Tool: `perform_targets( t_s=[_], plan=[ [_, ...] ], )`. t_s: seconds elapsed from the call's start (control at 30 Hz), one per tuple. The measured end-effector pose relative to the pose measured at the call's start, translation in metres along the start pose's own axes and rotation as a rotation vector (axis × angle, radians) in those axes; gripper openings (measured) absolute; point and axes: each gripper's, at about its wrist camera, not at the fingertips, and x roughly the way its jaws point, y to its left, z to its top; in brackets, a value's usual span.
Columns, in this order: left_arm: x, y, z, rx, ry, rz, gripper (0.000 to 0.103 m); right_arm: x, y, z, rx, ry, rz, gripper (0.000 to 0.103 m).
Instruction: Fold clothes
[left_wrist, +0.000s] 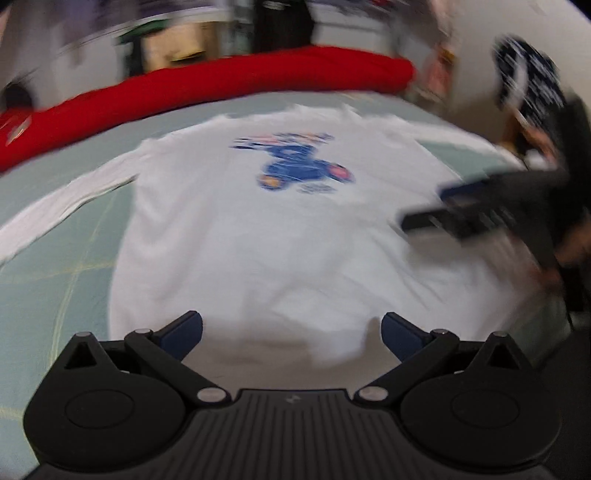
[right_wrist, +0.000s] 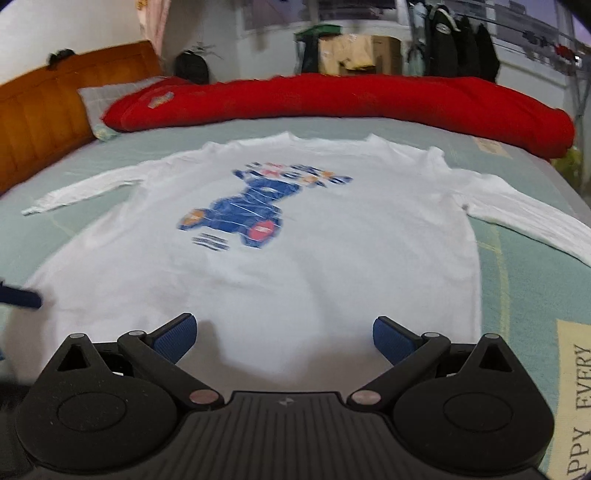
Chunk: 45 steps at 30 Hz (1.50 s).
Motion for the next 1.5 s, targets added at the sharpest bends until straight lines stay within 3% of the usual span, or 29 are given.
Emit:
perform_targets(
  t_s=[0.1, 0.23, 0.47, 0.63, 0.83, 0.97, 1.13, 1.37, 1.5],
  plan=[
    [0.007, 0.008, -0.005, -0.094, 0.001, -0.008, 0.102, 0.0, 0.013, -0.004, -0.062, 0.017, 0.026, 0.103],
    [0.009, 0.001, -0.011, -0.048, -0.011, 0.03, 0.102, -0.002, 0.016, -0.017, -0.157, 0.064, -0.015, 0.103],
    [0.002, 0.003, -0.011, -0.082, -0.02, 0.025, 0.102, -0.033, -0.022, -0.034, -0.124, 0.058, 0.04, 0.103],
    [0.0, -0.005, 0.016, -0.024, -0.047, 0.049, 0.102, -0.031, -0.019, -0.022, -0.092, 0.033, 0.061, 0.103],
    [0.02, -0.006, 0.011, -0.124, 0.003, 0.019, 0.102, -0.012, 0.008, -0.02, -0.22, 0.091, 0.03, 0.103],
    [0.017, -0.017, -0.013, -0.06, -0.039, 0.064, 0.102, -0.01, 0.001, -0.024, -0.191, 0.103, 0.04, 0.103],
    [0.002, -0.019, -0.015, -0.034, -0.016, 0.078, 0.102, -0.012, 0.005, -0.027, -0.213, 0.108, 0.021, 0.103],
    [-0.015, -0.009, 0.022, 0.017, -0.054, 0.099, 0.102, -0.016, 0.008, -0.023, -0.216, 0.115, 0.006, 0.103],
    [0.003, -0.001, 0.062, 0.025, -0.052, 0.087, 0.102, -0.017, 0.01, -0.018, -0.218, 0.102, -0.001, 0.103]
  ],
)
